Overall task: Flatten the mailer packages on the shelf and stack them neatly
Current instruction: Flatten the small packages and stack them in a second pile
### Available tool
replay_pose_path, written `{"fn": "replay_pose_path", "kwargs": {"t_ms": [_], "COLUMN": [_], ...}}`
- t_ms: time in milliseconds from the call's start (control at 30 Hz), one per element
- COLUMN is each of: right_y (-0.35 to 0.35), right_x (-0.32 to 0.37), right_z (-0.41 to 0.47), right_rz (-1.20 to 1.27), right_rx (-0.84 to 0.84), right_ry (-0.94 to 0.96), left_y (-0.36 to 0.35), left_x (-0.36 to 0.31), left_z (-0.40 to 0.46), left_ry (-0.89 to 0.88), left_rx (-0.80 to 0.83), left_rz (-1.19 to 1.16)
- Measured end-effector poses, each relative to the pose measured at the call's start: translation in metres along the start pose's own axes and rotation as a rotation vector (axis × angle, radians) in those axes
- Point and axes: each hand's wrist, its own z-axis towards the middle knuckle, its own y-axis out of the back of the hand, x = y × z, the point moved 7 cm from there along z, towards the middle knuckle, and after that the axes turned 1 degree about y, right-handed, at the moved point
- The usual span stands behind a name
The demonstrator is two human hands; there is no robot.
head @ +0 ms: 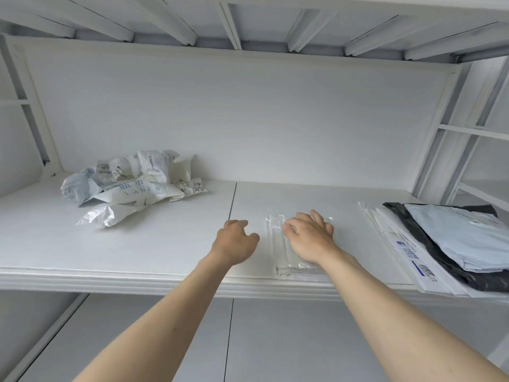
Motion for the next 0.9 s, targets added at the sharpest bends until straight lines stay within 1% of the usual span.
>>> {"fn": "replay_pose_path", "kwargs": {"t_ms": [67,200,300,400,467,533,633,700,800,900], "right_y": [-0.006,-0.033,-0.060,-0.088,-0.098,-0.107,-0.116,-0.122,-0.126,-0.122], "right_x": [0.023,0.085,0.139,0.186,0.205,0.222,0.229,0.226,0.216,0.201], "right_z": [0.009,0.022,0.022,0.023,0.026,0.031,0.034,0.034,0.036,0.039], "right_rz": [-0.010,0.033,0.105,0.095,0.081,0.080,0.090,0.081,0.076,0.077], "right_rx": [0.016,0.071,0.155,0.226,0.238,0.242,0.235,0.231,0.225,0.210], "right_ry": [0.039,0.159,0.272,0.383,0.433,0.461,0.462,0.462,0.446,0.420], "left_y": [0.020,0.071,0.113,0.156,0.175,0.185,0.182,0.179,0.176,0.173], "left_x": [0.014,0.060,0.104,0.149,0.171,0.192,0.209,0.215,0.216,0.209], "left_z": [0.000,-0.003,-0.006,-0.009,-0.009,-0.006,-0.001,0.004,0.010,0.012], "left_ry": [0.012,0.083,0.173,0.246,0.268,0.285,0.303,0.313,0.312,0.267], "left_rx": [-0.050,-0.132,-0.186,-0.236,-0.251,-0.217,-0.148,-0.147,-0.188,-0.255], "left_rz": [0.032,0.182,0.320,0.495,0.589,0.654,0.730,0.726,0.679,0.610]}}
